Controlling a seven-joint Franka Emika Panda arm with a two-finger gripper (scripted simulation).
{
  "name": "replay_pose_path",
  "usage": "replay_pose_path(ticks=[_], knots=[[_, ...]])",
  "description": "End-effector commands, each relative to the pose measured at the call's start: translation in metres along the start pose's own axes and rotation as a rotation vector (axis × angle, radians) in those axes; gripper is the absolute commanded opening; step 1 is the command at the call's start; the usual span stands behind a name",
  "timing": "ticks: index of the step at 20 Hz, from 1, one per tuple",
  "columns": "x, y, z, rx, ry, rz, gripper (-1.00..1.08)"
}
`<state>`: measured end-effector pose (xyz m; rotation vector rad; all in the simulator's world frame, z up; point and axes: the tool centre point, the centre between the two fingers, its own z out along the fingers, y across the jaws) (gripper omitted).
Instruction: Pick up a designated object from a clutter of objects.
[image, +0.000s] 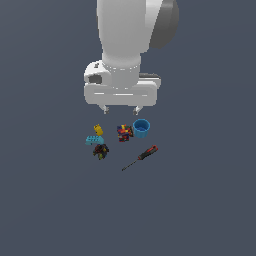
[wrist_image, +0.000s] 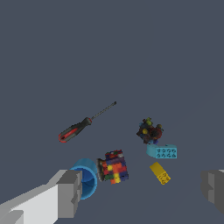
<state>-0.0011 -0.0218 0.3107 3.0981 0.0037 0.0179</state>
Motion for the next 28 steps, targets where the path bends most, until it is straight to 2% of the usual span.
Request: replay_pose_path(ticks=[1, 10, 16, 22, 28], knots=[[0.0, 0.0, 0.0, 0.0, 0.0, 0.0, 1.0], [0.004, 0.02, -0.014, -0.03, 0.04, 0.002, 1.0], [0.005, 0.021, -0.009, -0.027, 0.038, 0.008, 1.0], [0.01, 0.029, 0.017, -0.012, 0.032, 0.052, 1.0], [0.014, 0.045, 0.067, 0.012, 0.019, 0.139, 1.0]])
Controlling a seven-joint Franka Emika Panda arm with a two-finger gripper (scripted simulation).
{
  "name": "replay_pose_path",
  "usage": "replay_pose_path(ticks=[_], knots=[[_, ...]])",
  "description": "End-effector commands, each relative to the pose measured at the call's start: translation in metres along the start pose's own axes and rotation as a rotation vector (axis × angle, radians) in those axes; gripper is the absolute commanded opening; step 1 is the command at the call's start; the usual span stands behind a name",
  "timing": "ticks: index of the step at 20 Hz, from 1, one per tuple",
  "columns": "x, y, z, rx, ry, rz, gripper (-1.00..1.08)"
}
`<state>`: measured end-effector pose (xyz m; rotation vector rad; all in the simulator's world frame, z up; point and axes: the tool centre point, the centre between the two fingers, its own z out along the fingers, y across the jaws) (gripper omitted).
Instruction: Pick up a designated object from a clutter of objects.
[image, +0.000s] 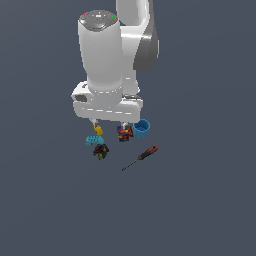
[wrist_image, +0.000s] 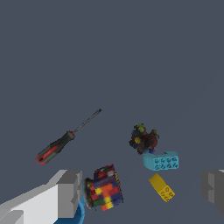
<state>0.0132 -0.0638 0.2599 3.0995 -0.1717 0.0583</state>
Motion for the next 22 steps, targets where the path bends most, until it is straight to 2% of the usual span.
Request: replay_pose_path(ticks=[1, 7, 12, 17, 22], knots=[[0.001, 0.008, 0.025, 0.009, -0.007, 0.045, 1.0], [-0.003, 0.035, 0.097, 0.027, -0.025, 0.18, 1.0], [-0.013, 0.054, 0.143, 0.03, -0.036, 0.27, 1.0], [-0.021, 0.066, 0.17, 0.029, -0.043, 0.327, 1.0], [-0.025, 0.071, 0.182, 0.027, -0.045, 0.351, 1.0]])
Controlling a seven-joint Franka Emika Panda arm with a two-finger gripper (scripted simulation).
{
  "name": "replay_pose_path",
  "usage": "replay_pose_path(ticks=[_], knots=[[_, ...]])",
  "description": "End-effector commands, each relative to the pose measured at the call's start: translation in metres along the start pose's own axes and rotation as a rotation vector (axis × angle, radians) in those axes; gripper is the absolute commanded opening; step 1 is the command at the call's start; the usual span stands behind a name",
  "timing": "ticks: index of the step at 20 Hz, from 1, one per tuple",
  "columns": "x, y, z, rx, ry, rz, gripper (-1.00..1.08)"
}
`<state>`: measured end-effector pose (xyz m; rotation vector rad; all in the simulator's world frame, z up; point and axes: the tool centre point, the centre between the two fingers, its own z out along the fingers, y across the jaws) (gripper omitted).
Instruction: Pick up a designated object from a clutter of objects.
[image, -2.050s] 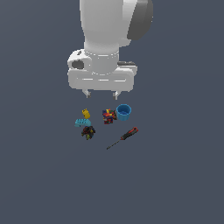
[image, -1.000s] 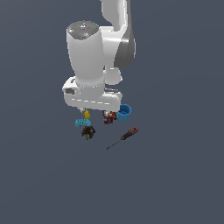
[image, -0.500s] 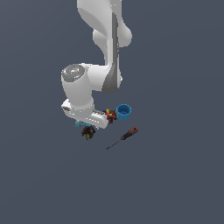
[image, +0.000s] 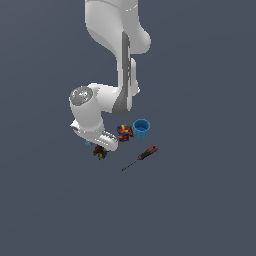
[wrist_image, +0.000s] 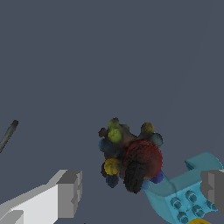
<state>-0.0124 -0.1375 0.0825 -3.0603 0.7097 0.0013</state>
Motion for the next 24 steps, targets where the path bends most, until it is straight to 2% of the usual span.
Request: replay_pose_path(ticks=[1, 6, 15, 21, 22, 24], knots=[[0.0, 0.001, 0.003, 0.0, 0.001, 0.006, 1.0], [0.0, 0.001, 0.006, 0.0, 0.0, 0.003, 1.0], [-0.001, 0.002, 0.043, 0.0, 0.001, 0.006, 1.0], [0.0, 0.002, 0.053, 0.0, 0.001, 0.007, 1.0], [0.0, 0.002, 0.053, 0.0, 0.001, 0.007, -1.0], [0.0, 0.002, 0.053, 0.0, 0.001, 0.007, -1.0]])
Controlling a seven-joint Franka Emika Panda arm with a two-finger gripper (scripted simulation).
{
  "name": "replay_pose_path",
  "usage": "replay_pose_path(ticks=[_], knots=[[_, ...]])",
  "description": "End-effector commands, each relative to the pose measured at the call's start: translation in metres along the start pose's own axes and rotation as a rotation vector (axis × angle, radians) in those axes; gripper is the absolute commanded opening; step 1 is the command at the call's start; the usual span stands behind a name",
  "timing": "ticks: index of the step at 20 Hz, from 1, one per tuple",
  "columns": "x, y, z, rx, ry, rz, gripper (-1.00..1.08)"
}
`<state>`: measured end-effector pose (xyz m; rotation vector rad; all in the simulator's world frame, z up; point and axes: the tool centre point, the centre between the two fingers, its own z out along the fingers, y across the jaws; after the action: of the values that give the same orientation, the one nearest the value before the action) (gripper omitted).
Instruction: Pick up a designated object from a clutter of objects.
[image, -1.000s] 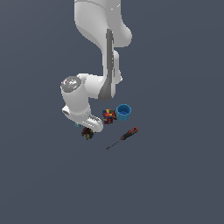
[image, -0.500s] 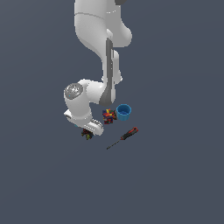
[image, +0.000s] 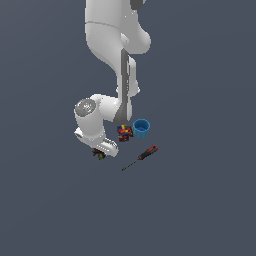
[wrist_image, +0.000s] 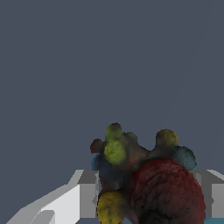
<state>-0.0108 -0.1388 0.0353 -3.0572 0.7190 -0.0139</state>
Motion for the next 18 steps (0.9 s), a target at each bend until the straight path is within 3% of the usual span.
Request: replay_pose_path(ticks=[1, 18], knots=[[-0.003, 0.001, 0.006, -0.003, -0.008, 0.001, -1.0], [-0.003, 0.003, -0.024, 0.0, 0.0, 0.0, -1.0]])
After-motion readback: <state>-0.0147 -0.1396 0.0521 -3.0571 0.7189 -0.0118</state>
